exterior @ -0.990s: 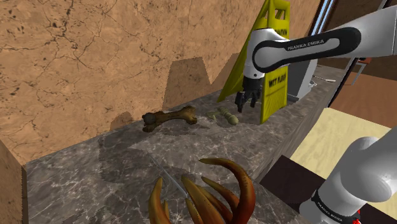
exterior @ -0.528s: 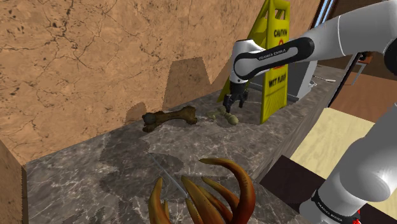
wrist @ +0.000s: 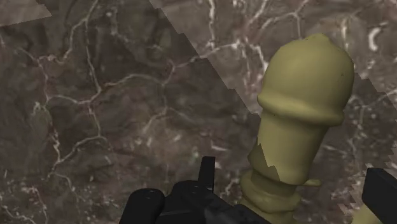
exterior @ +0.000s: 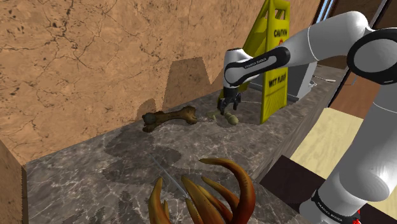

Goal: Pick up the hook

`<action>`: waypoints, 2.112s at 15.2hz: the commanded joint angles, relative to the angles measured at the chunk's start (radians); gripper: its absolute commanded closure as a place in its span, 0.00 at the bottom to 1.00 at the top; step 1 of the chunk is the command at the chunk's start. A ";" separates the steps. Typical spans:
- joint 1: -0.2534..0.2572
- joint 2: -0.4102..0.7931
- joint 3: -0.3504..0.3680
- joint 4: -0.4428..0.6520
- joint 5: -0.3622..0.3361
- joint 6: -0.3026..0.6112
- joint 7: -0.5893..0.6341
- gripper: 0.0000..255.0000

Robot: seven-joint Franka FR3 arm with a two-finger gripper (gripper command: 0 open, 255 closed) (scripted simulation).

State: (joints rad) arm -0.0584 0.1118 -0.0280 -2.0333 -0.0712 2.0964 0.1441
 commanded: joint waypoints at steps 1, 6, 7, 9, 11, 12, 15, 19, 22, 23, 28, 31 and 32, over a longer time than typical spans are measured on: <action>0.000 0.013 0.000 -0.012 -0.001 0.025 0.002 0.00; -0.001 0.029 -0.001 -0.028 -0.002 0.058 0.003 1.00; -0.001 0.029 -0.001 -0.028 -0.002 0.058 0.003 1.00; -0.001 0.029 -0.001 -0.028 -0.002 0.058 0.003 1.00; -0.001 0.029 -0.001 -0.029 -0.002 0.058 0.003 1.00; -0.001 0.029 -0.001 -0.029 -0.002 0.058 0.003 1.00; 0.000 0.029 -0.001 -0.028 -0.002 0.057 0.004 1.00; 0.000 0.004 0.000 -0.003 -0.001 0.008 0.001 1.00; 0.000 -0.012 0.000 0.018 0.000 -0.030 -0.002 1.00; 0.000 -0.018 0.000 0.026 0.001 -0.043 -0.002 1.00; 0.001 -0.041 0.001 0.066 0.002 -0.106 -0.006 1.00; 0.001 -0.049 0.001 0.085 0.003 -0.133 -0.008 1.00; 0.001 -0.049 0.001 0.085 0.003 -0.133 -0.008 1.00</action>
